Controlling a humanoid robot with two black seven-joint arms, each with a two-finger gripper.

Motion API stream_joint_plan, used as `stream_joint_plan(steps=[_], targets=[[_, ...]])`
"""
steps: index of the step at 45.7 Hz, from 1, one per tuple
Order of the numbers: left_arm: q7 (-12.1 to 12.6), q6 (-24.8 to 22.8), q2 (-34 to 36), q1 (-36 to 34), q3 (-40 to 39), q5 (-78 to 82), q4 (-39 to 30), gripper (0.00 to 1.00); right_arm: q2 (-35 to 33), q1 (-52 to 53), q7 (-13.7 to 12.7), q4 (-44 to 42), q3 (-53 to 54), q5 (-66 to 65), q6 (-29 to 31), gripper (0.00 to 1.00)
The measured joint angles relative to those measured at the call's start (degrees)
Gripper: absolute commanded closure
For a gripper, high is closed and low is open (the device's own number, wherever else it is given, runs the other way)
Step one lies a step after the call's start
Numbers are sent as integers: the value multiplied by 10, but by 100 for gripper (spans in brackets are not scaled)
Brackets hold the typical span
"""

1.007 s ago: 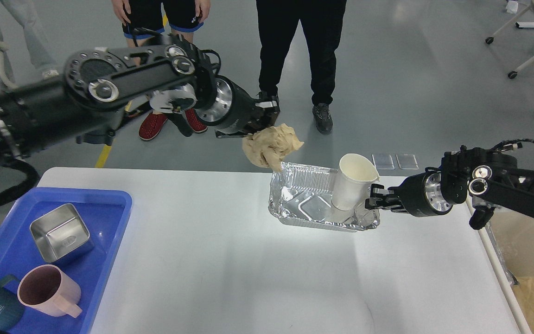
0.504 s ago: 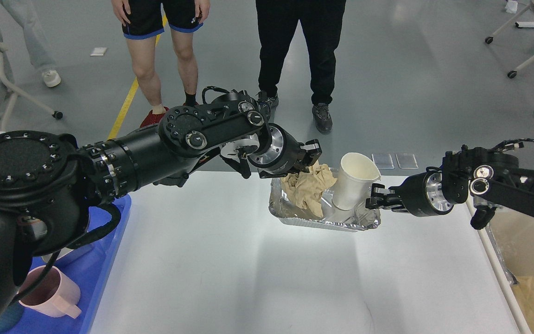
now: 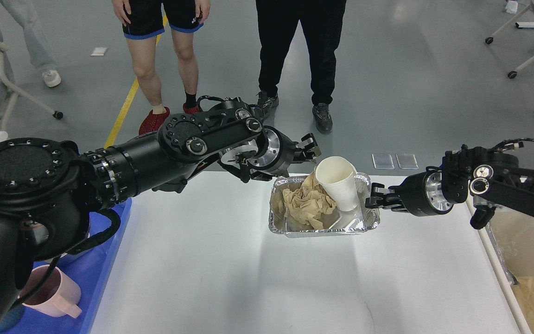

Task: Tidy desktop
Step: 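Drop the crumpled paper into the foil tray beside the cup, then withdraw the left gripper back over the blue tray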

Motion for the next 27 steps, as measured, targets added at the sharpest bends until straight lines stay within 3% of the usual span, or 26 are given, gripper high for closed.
stream_joint_plan(steps=[20, 27], targets=[[-3, 1, 14, -12, -4, -6, -7, 26, 1, -1, 0, 0, 0, 0, 0, 100], [-32, 8, 49, 5, -79, -10, -8, 25, 1, -1, 0, 0, 0, 0, 0, 100]])
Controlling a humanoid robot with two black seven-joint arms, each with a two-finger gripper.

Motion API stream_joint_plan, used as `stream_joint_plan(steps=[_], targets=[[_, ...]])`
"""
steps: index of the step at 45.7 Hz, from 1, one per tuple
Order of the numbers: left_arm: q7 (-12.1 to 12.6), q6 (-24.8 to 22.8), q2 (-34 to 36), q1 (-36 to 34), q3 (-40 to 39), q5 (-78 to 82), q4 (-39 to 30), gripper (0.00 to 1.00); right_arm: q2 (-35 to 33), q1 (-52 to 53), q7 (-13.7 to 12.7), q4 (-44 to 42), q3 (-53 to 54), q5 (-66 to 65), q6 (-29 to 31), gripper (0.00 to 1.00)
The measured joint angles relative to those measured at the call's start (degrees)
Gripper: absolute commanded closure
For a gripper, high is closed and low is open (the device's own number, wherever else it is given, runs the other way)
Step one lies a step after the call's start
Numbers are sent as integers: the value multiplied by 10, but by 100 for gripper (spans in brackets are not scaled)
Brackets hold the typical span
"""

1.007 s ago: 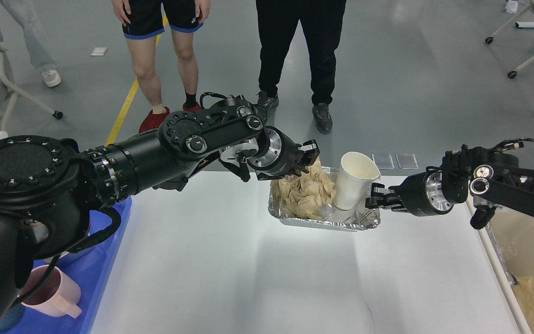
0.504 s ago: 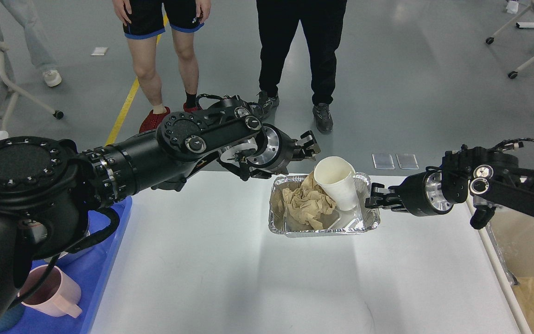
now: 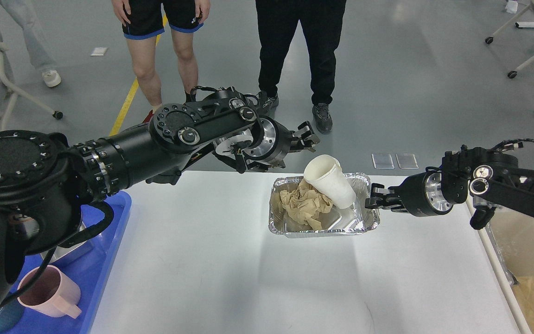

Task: Tidy desktop
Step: 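Withdraw the left gripper back over the blue tray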

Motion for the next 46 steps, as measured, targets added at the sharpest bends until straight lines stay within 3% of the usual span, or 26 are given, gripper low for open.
stream_joint_plan(steps=[7, 18, 21, 32, 39, 46], targets=[[-26, 6, 62, 63, -132, 0, -2, 23, 0, 0, 0, 0, 0, 0, 0, 100], [-29, -1, 165, 162, -296, 1, -51, 16, 0, -2, 0, -2, 1, 0, 0, 100], [-31, -9, 200, 206, -372, 1, -78, 12, 0, -3, 0, -3, 2, 0, 0, 100], [-49, -104, 222, 357, -597, 0, -105, 5, 4, -6, 0, -4, 4, 0, 0, 100], [-86, -130, 219, 425, -646, 0, -106, 4, 4, -8, 0, -4, 4, 0, 0, 100], [-160, -135, 218, 468, -650, 1, -96, 4, 2, -10, 0, -4, 8, 0, 0, 100]])
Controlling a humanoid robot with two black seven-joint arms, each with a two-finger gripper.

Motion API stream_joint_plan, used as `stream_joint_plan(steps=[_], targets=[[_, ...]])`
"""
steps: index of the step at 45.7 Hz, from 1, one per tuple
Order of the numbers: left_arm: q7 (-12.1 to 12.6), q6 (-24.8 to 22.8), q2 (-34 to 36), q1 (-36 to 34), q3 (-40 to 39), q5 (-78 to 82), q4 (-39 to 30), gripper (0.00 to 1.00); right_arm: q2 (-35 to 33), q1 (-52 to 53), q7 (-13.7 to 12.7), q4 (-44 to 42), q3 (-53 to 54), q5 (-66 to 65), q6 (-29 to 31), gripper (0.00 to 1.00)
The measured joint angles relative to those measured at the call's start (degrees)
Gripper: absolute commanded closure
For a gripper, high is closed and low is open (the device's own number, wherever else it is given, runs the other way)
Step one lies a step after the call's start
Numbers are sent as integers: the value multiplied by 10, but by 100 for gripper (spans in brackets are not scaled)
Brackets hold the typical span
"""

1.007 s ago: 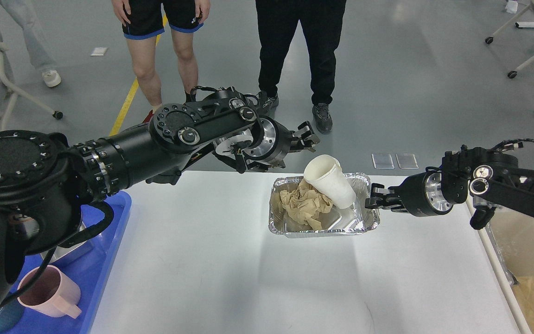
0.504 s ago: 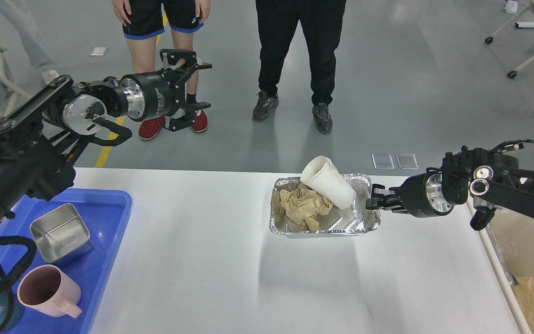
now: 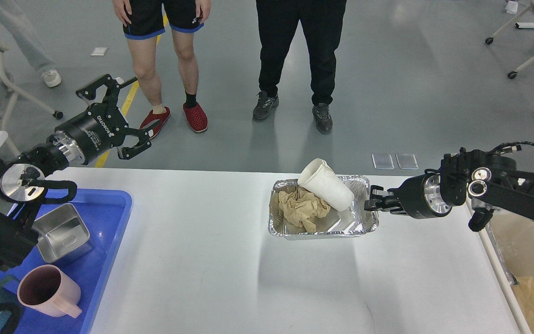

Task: Tidy desktop
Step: 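Withdraw the left gripper back over the blue tray, then carry the foil tray with the right gripper into the white bin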

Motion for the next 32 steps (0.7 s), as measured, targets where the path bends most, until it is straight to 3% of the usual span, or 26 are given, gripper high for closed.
stream_joint_plan(steps=[12, 18, 32], targets=[[-111, 7, -42, 17, 7, 5, 74, 4, -4, -4, 0, 2, 7, 0, 0, 100], [-143, 10, -74, 15, 10, 3, 103, 4, -8, -7, 0, 3, 12, 0, 0, 100], [-148, 43, -110, -4, 30, 7, 129, 4, -15, -9, -1, 4, 17, 1, 0, 100]])
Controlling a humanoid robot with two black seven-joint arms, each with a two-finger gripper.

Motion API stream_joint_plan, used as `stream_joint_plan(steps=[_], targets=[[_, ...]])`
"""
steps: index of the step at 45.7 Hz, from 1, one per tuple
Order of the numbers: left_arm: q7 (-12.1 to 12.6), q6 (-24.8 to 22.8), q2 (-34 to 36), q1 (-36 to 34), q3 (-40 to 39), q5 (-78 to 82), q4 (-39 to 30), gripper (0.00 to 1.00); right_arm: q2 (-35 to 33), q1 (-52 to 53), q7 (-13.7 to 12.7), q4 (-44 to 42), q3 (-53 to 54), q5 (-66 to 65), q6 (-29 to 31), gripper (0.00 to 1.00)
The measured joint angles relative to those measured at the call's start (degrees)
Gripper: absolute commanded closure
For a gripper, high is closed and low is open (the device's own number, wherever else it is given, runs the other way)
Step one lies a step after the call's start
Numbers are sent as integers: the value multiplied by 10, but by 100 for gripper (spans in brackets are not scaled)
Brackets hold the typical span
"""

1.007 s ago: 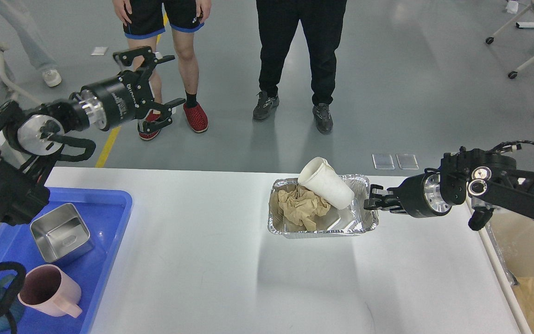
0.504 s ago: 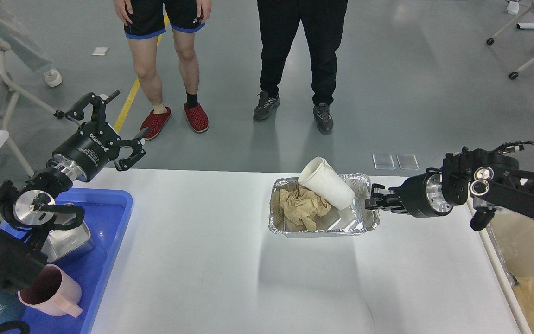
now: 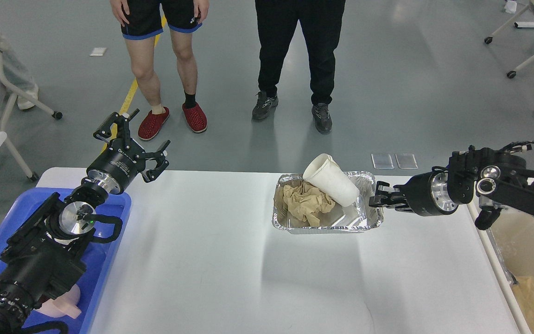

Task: Tidy desktop
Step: 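Carry the foil tray with the right gripper into the white bin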

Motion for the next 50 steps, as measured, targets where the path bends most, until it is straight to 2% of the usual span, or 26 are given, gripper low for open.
stream_joint_plan(steps=[15, 29, 36, 50], targets=[[0, 3, -2, -7, 3, 0, 0, 4, -54, -34, 0, 0, 66, 6, 0, 100], [1, 18, 1, -9, 19, 0, 0, 4, -149, -224, 1, 6, 278, 8, -7, 100], [1, 14, 2, -12, 20, 0, -1, 4, -171, -354, 1, -15, 401, 9, -42, 100], [1, 6, 1, -14, 20, -5, -1, 4, -164, -453, 3, -132, 443, 27, -142, 100]])
